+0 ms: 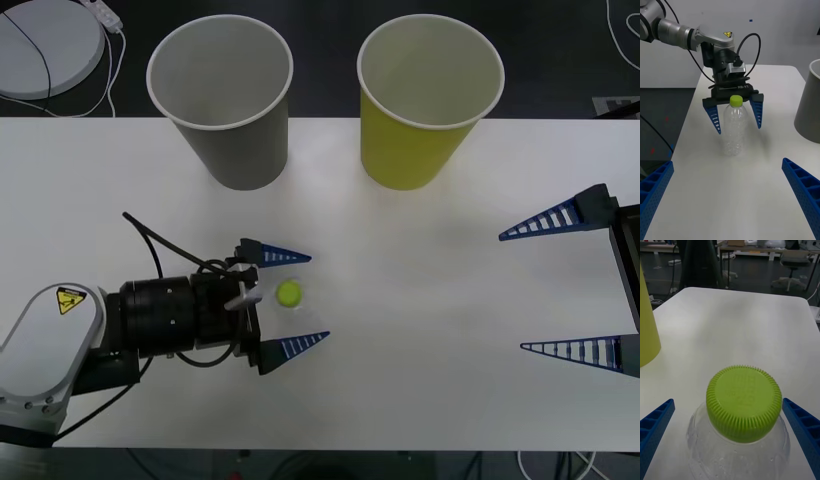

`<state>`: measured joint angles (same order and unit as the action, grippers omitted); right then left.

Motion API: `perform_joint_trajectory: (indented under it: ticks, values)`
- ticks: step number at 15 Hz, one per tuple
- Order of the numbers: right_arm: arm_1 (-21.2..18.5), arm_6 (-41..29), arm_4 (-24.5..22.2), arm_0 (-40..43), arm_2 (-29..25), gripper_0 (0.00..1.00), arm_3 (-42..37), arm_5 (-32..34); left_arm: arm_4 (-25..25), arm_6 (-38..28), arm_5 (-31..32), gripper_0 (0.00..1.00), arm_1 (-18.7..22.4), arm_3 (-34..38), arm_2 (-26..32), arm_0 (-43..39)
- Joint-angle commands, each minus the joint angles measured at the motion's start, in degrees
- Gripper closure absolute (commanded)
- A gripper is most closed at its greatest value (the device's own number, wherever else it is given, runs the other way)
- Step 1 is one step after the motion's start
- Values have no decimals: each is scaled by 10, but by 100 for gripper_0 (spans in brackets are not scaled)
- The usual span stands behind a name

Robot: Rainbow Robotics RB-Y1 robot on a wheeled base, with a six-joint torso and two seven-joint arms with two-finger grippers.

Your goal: Put the can into the green bin and the plastic bottle into the gray bin

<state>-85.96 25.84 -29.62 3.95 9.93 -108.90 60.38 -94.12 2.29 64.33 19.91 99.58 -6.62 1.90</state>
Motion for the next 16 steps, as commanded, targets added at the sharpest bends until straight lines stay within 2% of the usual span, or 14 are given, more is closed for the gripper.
perform_joint_trajectory:
  ticks: [1, 2, 3, 16]
  values:
    - [0, 0, 0, 0, 0, 0, 0, 0, -1, -1, 2, 0, 0, 0, -1, 0]
    - [0, 0, 0, 0, 0, 0, 0, 0, -1, 2, 4, 88, 0, 0, -1, 0]
    - [0, 0, 0, 0, 0, 0, 0, 0, -1, 3, 6, 100, 0, 0, -1, -1]
    - [0, 0, 0, 0, 0, 0, 0, 0, 4, -4, 8, 100, 1, 3, -7, -1]
